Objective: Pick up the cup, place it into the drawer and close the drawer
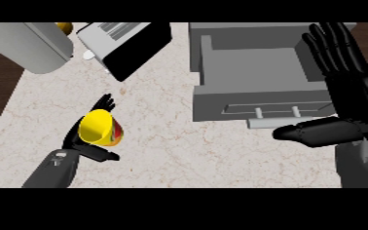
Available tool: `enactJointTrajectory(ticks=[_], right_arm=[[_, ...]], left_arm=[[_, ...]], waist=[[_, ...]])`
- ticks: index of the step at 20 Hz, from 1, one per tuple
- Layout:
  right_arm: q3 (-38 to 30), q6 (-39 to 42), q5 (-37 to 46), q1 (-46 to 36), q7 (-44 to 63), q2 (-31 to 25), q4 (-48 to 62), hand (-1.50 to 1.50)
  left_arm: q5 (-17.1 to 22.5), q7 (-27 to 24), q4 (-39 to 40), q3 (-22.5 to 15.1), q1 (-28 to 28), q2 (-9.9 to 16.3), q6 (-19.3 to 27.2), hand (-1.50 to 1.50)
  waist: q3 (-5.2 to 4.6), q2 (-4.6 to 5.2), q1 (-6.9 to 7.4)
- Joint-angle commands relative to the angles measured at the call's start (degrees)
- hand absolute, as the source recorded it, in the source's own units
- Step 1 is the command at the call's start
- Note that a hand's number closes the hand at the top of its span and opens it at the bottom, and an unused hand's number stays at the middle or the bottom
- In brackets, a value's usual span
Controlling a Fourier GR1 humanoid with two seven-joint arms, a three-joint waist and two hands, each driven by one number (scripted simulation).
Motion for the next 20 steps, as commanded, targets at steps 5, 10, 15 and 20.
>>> enactJointTrajectory(ticks=[5, 10, 15, 20], right_arm=[[-0.6, -0.9, 1.1, 0.1, -0.5, 0.0, 1.4, -1.50], [-2.6, 1.9, -1.8, -0.1, -0.5, -2.3, 1.2, -1.50], [-1.7, 0.7, -1.0, 0.9, -1.0, -0.6, 1.3, -1.50], [-2.4, 0.7, -0.8, 2.6, -1.0, -1.1, -0.9, -1.50]], left_arm=[[-0.2, -12.8, -3.8, -1.0, 0.9, -1.0, -6.7, 1.50], [0.3, -15.8, -5.4, 1.5, -0.4, -2.9, 8.8, 1.50], [6.6, -15.3, -6.2, 6.4, -1.6, -4.0, 3.8, 1.50], [12.1, -17.2, -8.1, 13.2, 0.4, -6.9, 13.8, 1.50]], waist=[[0.01, -0.10, 0.53], [0.04, -0.04, 0.06], [0.13, -0.31, 0.82], [0.20, -0.62, 1.18]])
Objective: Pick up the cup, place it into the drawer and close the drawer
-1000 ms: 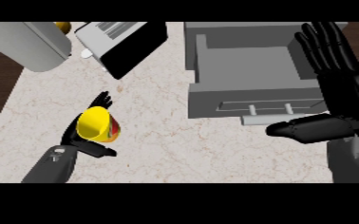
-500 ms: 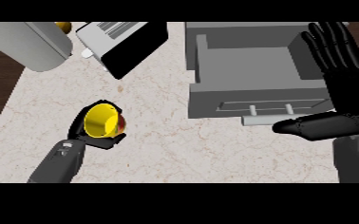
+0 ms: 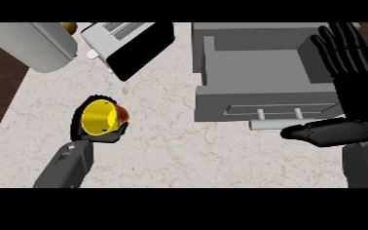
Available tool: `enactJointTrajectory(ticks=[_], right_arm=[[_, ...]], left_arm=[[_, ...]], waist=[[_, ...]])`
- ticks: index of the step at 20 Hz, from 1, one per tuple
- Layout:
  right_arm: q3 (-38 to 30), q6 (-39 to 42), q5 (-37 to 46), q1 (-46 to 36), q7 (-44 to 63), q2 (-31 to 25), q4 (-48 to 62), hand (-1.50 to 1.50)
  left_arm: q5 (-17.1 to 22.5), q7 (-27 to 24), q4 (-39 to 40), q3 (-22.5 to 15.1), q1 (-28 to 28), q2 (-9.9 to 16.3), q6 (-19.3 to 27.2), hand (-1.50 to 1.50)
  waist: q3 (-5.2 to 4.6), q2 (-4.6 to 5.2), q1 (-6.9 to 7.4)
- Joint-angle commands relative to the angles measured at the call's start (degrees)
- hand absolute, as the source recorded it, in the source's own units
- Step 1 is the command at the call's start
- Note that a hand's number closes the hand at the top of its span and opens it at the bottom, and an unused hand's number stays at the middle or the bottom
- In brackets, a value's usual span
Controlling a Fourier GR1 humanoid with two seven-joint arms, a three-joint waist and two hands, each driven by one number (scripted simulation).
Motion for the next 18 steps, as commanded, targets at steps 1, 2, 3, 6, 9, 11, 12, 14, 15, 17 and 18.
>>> enactJointTrajectory(ticks=[1, 2, 3, 6, 9, 11, 12, 14, 15, 17, 18], right_arm=[[-1.3, 1.6, -1.0, 1.3, 1.7, -2.3, -1.3, -1.50], [-1.1, 0.6, -0.5, -1.1, -0.2, -1.0, 1.6, -1.50], [-0.3, -0.7, 0.2, -1.1, 2.2, -0.4, 0.1, -1.50], [1.3, -1.0, 2.4, 3.7, -0.6, 1.2, -3.0, -1.50], [-1.4, -0.7, 0.3, -1.5, 2.6, -1.3, 1.0, -1.50], [-1.8, 0.2, 0.3, -1.0, 0.8, -1.8, 1.2, -1.50], [-2.0, 0.7, 0.7, 0.6, -1.9, -1.4, 2.8, -1.50], [-2.8, 0.0, 1.2, 0.1, -3.0, -1.3, 4.0, -1.50], [-1.6, 0.0, 1.9, 0.4, -1.0, -1.5, 2.2, -1.50], [-1.9, -0.4, 1.5, -2.2, -1.4, -1.2, 4.2, -1.50], [-3.8, 1.7, -1.1, -0.5, -0.2, -3.2, 2.7, -1.50]], left_arm=[[2.8, -7.8, -1.4, 3.1, -0.5, -3.1, 3.3, 1.50], [3.1, -4.3, -1.7, 3.0, -3.5, -0.9, 0.2, 1.50], [3.2, -3.8, -3.1, 2.7, -3.6, -0.3, -1.1, 1.50], [1.7, 1.4, -7.2, -0.1, -6.7, -3.8, 2.8, 1.50], [2.3, 6.7, -14.8, -1.6, -8.7, -5.3, 3.9, 1.50], [1.2, 10.2, -17.1, -3.4, -10.7, -8.3, 7.7, 1.50], [1.4, 13.9, -18.4, -4.1, -12.9, -8.5, 7.2, 1.50], [1.2, 18.6, -24.3, -6.0, -13.1, -9.4, 7.8, 1.50], [2.2, 21.9, -25.0, -5.9, -15.5, -9.3, 7.0, 1.50], [2.9, 26.2, -28.6, -7.7, -17.3, -10.2, 9.4, 1.50], [4.4, 27.3, -26.8, -9.5, -20.2, -10.3, 12.6, 1.50]], waist=[[0.11, -0.29, 0.19], [0.14, -0.23, 0.62], [0.15, -0.37, 0.76], [0.22, -0.60, 0.85], [0.29, -0.94, 1.99], [0.27, -0.82, 1.65], [0.30, -0.84, 1.71], [0.32, -1.03, 2.25], [0.29, -1.01, 1.92], [0.27, -0.92, 1.95], [0.26, -0.85, 0.86]])
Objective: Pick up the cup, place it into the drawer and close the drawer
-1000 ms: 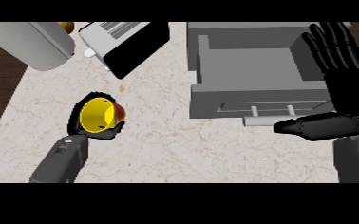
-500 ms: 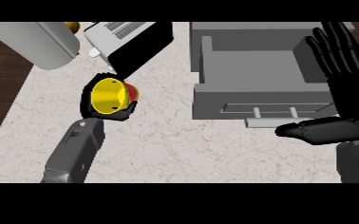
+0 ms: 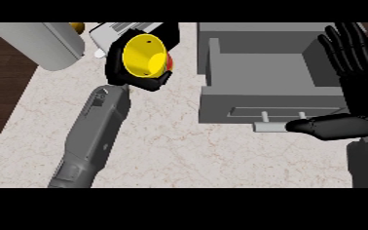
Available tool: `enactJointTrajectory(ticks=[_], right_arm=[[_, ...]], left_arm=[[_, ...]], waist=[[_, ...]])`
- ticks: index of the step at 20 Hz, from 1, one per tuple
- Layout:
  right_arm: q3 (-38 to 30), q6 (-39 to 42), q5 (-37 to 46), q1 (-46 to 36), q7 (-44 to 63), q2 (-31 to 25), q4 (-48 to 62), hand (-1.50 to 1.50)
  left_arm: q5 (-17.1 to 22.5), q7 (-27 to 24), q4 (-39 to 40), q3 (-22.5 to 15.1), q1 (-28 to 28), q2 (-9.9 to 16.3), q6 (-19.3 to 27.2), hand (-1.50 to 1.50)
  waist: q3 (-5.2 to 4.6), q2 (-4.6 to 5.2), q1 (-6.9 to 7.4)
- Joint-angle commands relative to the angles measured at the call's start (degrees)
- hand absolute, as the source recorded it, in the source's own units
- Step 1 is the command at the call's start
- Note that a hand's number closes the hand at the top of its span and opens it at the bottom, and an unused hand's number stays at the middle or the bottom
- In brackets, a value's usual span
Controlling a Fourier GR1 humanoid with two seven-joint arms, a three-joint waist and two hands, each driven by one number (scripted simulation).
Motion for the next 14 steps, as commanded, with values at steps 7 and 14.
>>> enactJointTrajectory(ticks=[7, 14], right_arm=[[0.4, -1.2, 1.1, -1.2, -1.2, 1.1, 1.1, -1.50], [-0.2, -0.1, -0.2, -1.8, 0.9, -0.3, 0.1, -1.50]], left_arm=[[3.9, 19.2, -6.0, -11.3, -14.7, -1.3, 14.4, 1.50], [6.4, 29.1, 5.3, -15.4, -27.6, -1.3, 23.5, 1.50]], waist=[[-0.03, 0.40, -1.34], [-0.01, 0.72, -3.04]])
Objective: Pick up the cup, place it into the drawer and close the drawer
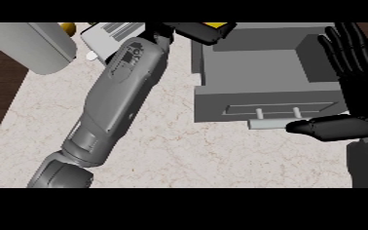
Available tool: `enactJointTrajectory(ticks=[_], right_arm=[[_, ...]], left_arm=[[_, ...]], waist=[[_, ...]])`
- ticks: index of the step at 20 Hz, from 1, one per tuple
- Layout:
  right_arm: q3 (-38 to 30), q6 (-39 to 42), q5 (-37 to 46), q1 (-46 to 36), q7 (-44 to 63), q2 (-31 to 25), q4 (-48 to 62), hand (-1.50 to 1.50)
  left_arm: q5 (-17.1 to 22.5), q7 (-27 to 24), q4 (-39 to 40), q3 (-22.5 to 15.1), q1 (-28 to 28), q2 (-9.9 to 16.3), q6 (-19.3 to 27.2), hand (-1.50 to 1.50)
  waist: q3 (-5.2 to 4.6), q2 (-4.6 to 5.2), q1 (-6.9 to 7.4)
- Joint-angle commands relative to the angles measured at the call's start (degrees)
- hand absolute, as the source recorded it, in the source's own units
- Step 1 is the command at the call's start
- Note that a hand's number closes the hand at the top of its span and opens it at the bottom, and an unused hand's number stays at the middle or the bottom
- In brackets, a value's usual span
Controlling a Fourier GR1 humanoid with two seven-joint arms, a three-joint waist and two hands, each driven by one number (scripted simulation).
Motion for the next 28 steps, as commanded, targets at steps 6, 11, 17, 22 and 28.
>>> enactJointTrajectory(ticks=[6, 11, 17, 22, 28], right_arm=[[2.2, 0.1, 1.1, -2.8, -1.2, 1.0, 1.9, -1.50], [1.8, 0.6, -1.2, -5.1, 0.7, 0.7, 0.7, -1.50], [2.3, 2.2, -1.4, -6.0, -1.5, 0.6, 2.9, -1.50], [5.7, 3.0, -0.7, -7.7, -1.4, 1.9, 2.5, -1.50], [9.3, 12.0, -9.6, -8.5, -0.1, 2.1, 2.3, 1.50]], left_arm=[[4.5, 3.2, 18.8, -6.8, -10.2, -0.1, 7.7, 1.50], [6.9, 6.9, 23.6, -11.9, -12.3, -0.1, 3.4, 1.50], [8.2, 5.6, 25.5, -17.9, -8.7, -0.1, 0.0, 1.50], [12.5, 1.5, 22.4, -19.3, -4.6, -0.1, 0.9, -1.50], [19.6, -3.9, 19.5, -16.4, -4.0, -0.1, -0.8, -1.50]], waist=[[0.06, 1.19, -3.13], [0.08, 1.59, -5.79], [0.10, 2.33, -7.76], [0.00, 2.87, -10.01], [-0.06, 2.83, -9.73]])
